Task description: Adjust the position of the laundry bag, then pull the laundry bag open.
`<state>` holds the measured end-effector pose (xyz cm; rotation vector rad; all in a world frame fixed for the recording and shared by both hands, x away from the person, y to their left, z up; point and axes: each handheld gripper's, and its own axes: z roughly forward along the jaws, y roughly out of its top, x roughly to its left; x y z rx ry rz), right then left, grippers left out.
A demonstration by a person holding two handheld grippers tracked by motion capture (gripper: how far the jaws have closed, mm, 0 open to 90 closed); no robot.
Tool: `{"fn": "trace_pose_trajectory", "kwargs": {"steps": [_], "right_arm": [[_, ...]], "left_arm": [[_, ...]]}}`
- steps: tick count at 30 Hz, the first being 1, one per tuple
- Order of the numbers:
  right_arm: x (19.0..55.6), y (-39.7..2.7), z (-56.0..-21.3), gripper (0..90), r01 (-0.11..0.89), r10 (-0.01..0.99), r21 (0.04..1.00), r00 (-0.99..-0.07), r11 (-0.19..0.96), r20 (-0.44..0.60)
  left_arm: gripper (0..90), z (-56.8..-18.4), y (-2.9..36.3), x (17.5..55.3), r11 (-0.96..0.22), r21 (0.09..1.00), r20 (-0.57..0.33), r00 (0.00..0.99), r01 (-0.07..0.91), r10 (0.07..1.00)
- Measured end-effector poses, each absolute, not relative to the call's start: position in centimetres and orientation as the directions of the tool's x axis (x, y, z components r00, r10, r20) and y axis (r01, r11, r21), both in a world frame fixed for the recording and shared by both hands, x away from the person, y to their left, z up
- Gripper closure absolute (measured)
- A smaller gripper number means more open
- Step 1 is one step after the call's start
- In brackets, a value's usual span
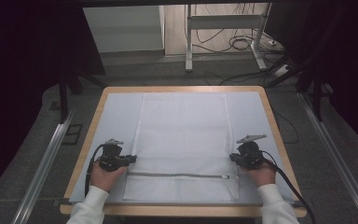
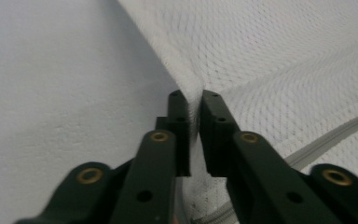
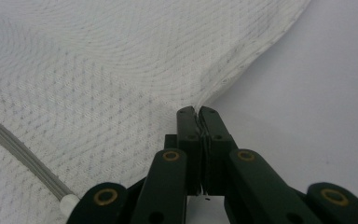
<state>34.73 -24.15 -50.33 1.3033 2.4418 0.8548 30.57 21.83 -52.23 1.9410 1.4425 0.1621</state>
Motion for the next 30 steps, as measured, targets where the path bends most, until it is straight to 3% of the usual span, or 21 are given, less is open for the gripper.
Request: {"fn": "trace_pose_trajectory", "kwargs": {"steps": [4,12,16,30], "right_arm": [[34.7,-24.2,-50.3,84.8,0.668,0.816,0.599,-0.576,0.441,0.041],[34.6,-24.3,-50.2,84.4,0.666,0.816,0.604,-0.576,0.438,0.042],[34.5,-24.3,-50.2,78.9,0.662,0.818,0.607,-0.574,0.441,0.031],[34.4,-24.7,-50.1,78.2,0.662,0.823,0.613,-0.567,0.431,0.034]], "left_arm": [[61.3,-51.9,21.8,30.5,-0.125,0.624,-0.257,0.354,0.772,0.899],[38.3,-49.8,21.5,29.6,-0.082,0.695,-0.246,0.344,0.714,0.906],[34.7,-49.2,19.9,29.3,-0.105,0.706,-0.254,0.388,0.701,0.886],[31.7,-48.5,15.0,29.2,-0.184,0.707,-0.271,0.503,0.682,0.821]]}}
